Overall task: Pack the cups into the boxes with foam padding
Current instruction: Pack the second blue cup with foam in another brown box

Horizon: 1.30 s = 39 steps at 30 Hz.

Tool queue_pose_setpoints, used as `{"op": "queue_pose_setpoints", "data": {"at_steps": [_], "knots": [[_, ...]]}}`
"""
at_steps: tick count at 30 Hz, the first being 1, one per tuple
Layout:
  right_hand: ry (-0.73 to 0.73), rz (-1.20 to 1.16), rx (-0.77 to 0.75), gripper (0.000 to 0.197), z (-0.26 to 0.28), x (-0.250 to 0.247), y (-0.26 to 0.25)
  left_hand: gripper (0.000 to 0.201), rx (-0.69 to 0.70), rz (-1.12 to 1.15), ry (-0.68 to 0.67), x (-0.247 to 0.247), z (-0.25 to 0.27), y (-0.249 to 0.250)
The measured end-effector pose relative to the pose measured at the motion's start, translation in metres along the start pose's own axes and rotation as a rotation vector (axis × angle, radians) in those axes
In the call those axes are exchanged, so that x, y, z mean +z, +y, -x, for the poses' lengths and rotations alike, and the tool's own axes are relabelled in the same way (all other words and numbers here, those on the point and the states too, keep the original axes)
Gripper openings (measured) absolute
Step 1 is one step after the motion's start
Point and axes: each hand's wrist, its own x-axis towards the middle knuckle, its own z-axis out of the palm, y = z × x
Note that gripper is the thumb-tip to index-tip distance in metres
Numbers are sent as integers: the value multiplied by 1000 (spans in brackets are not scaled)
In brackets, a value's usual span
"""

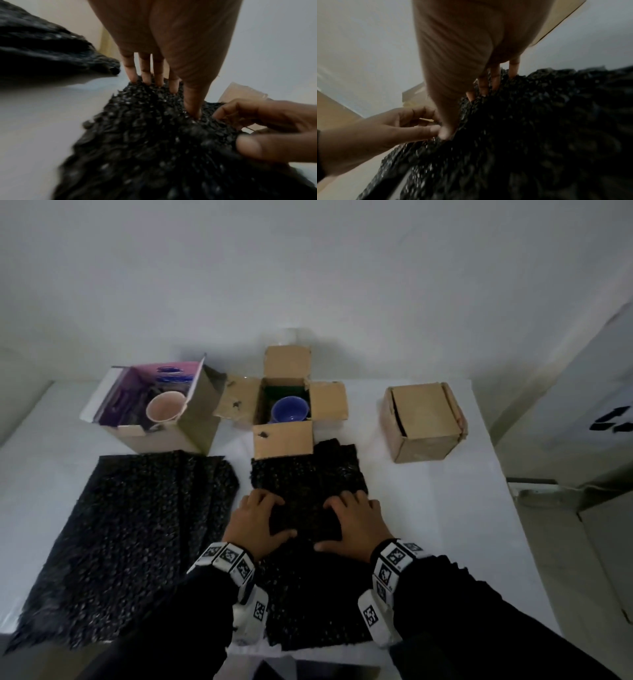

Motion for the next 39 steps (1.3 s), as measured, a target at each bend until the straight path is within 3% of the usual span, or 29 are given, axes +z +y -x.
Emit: {"op": "queue_pose_setpoints", "data": {"at_steps": [2,4,6,10,15,17,19,21,23,25,27,32,35,39], "knots": [[-10,-8,36,78,-3,0,-4,78,-13,29,-73,-1,5,-8],[12,-72,93,66,-6,-5,-6,85,-5,16,-62,-2,5,-12],[109,-114,125,48,-8,-11,-8,75,-3,-9,-20,-7,1,-12],[394,-147,132,24,-11,-24,-12,31,137,60,134,-15,-11,-10],[428,-742,115,22,-14,-52,-28,29,346,308,181,-34,-28,-6],[481,-806,146,16,-17,-63,-36,38,387,360,175,-46,-34,-3],[568,-824,172,25,-21,-70,-43,41,382,340,86,-54,-36,-1],[643,-830,192,37,-23,-72,-47,47,374,218,-91,-52,-34,-1],[658,-853,262,36,-24,-68,-47,67,374,42,-250,-40,-31,-4],[622,-923,361,28,-23,-59,-45,81,389,-136,-312,-25,-31,-7],[568,-989,435,19,-20,-49,-43,76,401,-256,-260,-11,-31,-7],[527,-977,471,27,-8,-30,-33,30,405,-231,-99,-3,-36,-6],[579,-1012,487,26,-3,-24,-27,25,458,-133,-31,-10,-41,-4],[680,-1109,478,17,2,-29,-25,21,383,83,141,-32,-45,2]]}}
